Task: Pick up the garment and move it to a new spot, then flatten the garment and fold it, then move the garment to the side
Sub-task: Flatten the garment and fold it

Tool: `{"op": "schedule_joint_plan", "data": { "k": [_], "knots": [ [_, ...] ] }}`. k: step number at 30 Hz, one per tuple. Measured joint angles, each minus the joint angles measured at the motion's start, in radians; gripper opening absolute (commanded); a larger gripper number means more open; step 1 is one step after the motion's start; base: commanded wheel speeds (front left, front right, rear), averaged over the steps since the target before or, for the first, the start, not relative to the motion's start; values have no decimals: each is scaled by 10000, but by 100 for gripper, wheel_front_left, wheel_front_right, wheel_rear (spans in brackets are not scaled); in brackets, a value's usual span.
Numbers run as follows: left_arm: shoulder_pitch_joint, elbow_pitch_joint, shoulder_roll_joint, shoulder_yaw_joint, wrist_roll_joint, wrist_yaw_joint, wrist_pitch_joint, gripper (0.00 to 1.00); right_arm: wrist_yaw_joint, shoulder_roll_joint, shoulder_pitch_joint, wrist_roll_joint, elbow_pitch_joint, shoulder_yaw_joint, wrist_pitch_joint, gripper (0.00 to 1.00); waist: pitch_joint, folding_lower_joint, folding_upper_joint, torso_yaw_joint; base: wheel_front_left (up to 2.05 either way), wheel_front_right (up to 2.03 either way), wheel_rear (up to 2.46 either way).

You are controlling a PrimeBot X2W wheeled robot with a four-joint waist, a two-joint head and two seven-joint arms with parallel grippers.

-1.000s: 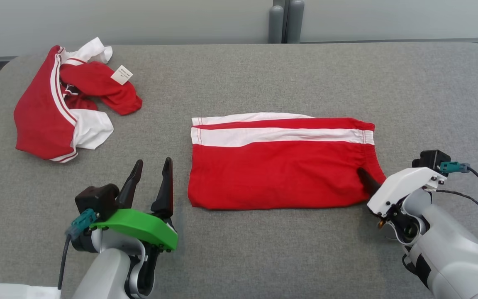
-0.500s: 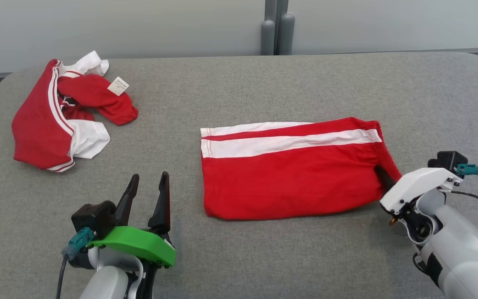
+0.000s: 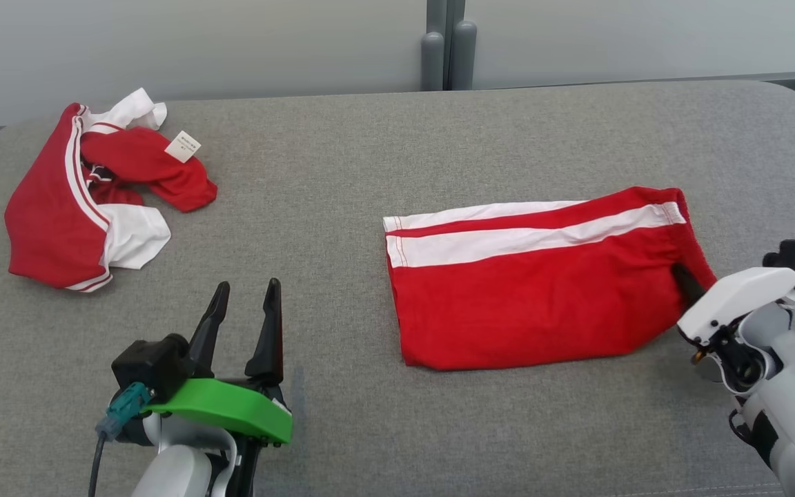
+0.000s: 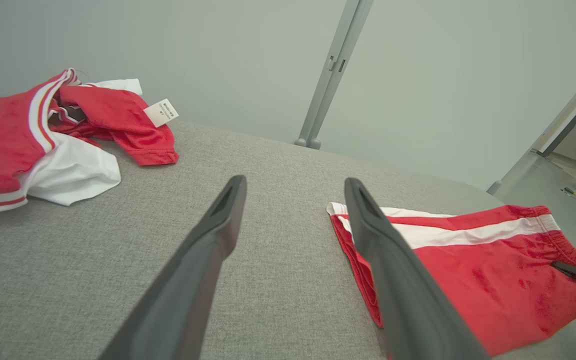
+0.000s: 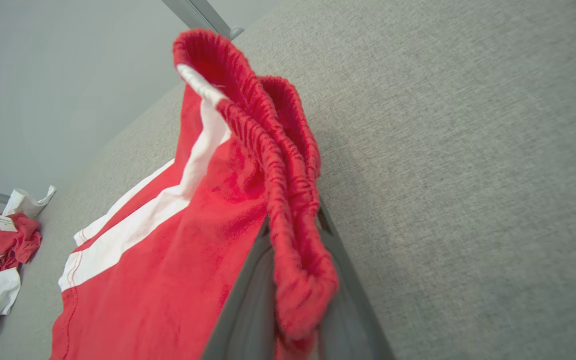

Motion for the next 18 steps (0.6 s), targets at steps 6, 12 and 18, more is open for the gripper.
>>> {"op": "schedule_joint_plan", "data": {
  "k": [6,12,18],
  "knots": [
    [79,-226,6,12,8,17,12,100,86,393,-57,-4,-807,568,336,0,16,0,0,-7,0,0,0],
    [157,-370,12,31,12,100,13,100,86,963,-206,-15,-2286,1398,606,0,-34,0,0,72,0,0,0],
    [276,-495,19,10,12,165,107,100,86,1490,-207,-215,-2974,2372,1103,0,-153,0,0,213,0,0,0]
  ]
}}
